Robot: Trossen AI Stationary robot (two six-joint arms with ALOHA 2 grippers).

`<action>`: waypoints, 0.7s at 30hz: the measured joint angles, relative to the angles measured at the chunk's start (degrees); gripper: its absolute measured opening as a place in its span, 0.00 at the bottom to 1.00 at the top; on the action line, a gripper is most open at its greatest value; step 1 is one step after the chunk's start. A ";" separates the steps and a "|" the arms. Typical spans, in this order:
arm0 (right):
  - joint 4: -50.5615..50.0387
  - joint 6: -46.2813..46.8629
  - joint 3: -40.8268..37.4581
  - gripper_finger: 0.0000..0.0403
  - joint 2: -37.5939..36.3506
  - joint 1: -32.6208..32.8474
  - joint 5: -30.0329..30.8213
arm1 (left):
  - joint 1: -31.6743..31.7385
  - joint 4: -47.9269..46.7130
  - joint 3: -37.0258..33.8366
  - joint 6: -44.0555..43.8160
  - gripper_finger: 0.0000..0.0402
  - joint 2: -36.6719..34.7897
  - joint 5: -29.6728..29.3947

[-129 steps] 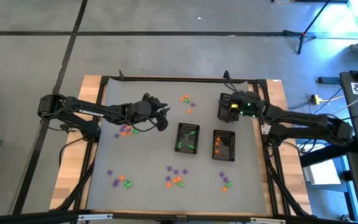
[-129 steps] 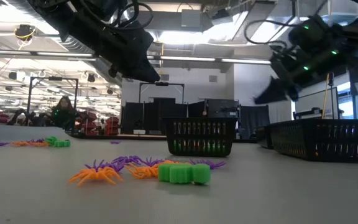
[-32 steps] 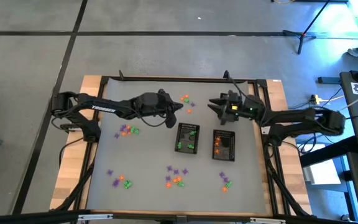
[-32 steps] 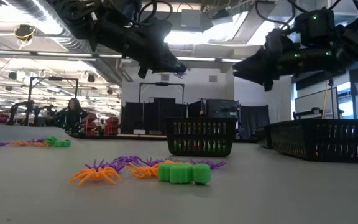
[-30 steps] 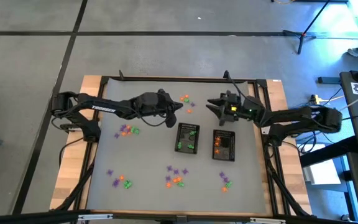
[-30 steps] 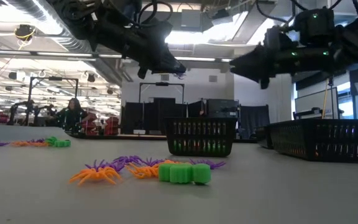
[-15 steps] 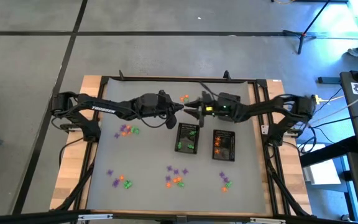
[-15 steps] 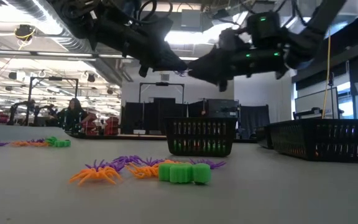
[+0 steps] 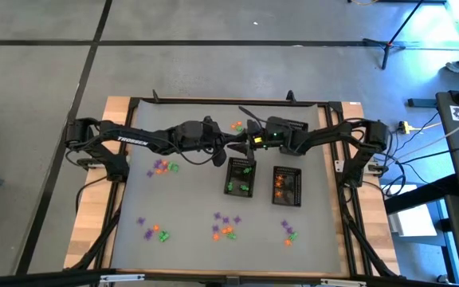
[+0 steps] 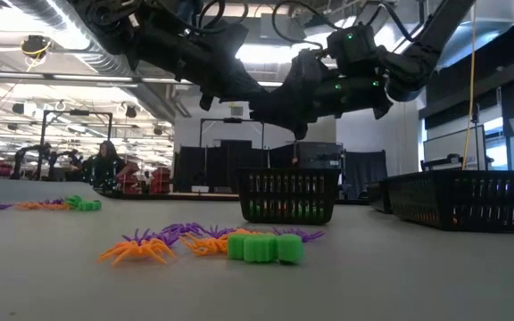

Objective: Sort Halloween decoration
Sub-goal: Put the purple spider toy into the top bin

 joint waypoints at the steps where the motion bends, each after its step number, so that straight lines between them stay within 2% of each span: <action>1: 0.02 -0.03 0.00 0.27 0.00 -0.02 0.00 | 0.00 -0.01 0.00 0.00 0.00 0.00 0.01; 6: 0.17 -1.29 0.00 0.06 0.00 -0.02 0.00 | 0.00 -0.03 0.00 0.00 0.00 0.00 0.02; 8: 0.15 -1.39 0.00 0.02 0.00 -0.02 0.00 | 0.00 -0.13 0.00 0.00 0.00 -0.02 -0.01; 12: -0.32 -1.41 0.00 0.04 0.00 -0.04 0.02 | 0.00 -0.28 0.00 0.02 0.00 -0.04 -0.24; 15: -0.80 -1.41 0.00 0.02 0.00 -0.07 0.04 | 0.00 -0.62 0.00 0.93 0.01 -0.04 -1.29; 21: -1.34 -1.47 0.00 0.02 0.00 -0.15 0.04 | 0.09 -0.83 0.00 3.26 0.18 -0.04 -2.96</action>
